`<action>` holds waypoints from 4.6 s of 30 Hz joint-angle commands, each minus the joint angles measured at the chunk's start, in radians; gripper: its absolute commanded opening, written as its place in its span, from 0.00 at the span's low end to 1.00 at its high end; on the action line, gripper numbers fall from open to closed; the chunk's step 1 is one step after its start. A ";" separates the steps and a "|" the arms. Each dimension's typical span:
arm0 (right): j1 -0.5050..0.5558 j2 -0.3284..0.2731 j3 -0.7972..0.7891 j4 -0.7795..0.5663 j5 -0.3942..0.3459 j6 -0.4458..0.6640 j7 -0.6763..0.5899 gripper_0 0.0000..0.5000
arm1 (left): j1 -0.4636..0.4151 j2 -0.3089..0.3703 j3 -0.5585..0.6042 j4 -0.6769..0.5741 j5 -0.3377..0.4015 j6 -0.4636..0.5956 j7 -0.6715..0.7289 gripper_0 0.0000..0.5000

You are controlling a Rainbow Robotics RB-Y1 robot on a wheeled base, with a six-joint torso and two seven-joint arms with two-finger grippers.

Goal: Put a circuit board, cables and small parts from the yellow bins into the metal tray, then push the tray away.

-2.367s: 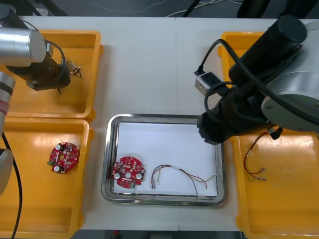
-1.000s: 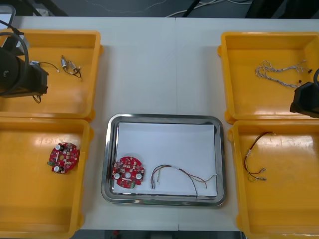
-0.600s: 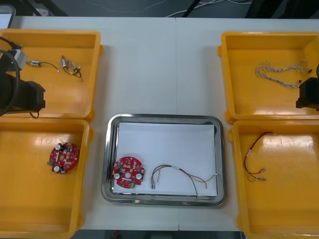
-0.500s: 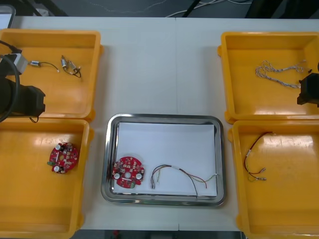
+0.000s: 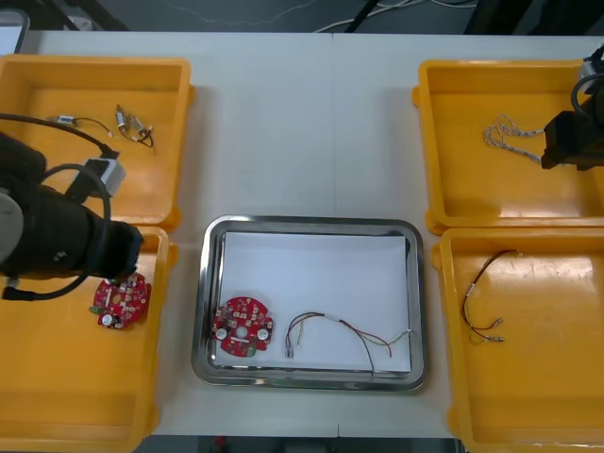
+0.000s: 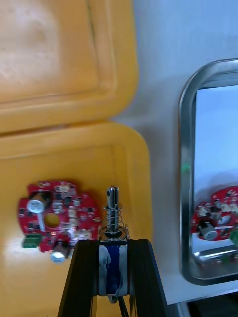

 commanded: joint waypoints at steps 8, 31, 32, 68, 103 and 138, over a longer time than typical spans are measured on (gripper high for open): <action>-0.199 0.022 0.044 0.264 0.031 -0.133 0.231 0.86 | -0.076 0.046 -0.231 -0.027 -0.069 -0.058 0.339 0.00; -0.397 0.130 -0.073 0.740 0.135 -0.374 0.691 0.86 | -0.234 0.032 -0.493 0.200 -0.117 -0.324 0.411 0.00; -0.397 0.133 -0.073 0.746 0.137 -0.381 0.705 0.86 | -0.236 0.032 -0.498 0.204 -0.119 -0.331 0.411 0.00; -0.389 0.209 -0.071 0.954 0.147 -0.611 1.104 0.86 | -0.269 -0.005 -0.634 0.347 -0.186 -0.482 0.406 0.00; -0.391 0.179 -0.154 0.815 0.190 -0.401 1.101 0.00 | -0.269 -0.028 -0.648 0.365 -0.206 -0.504 0.442 1.00; -0.038 0.087 -0.390 0.083 0.046 0.159 0.714 0.00 | -0.306 -0.019 -0.286 0.032 -0.068 -0.022 0.449 1.00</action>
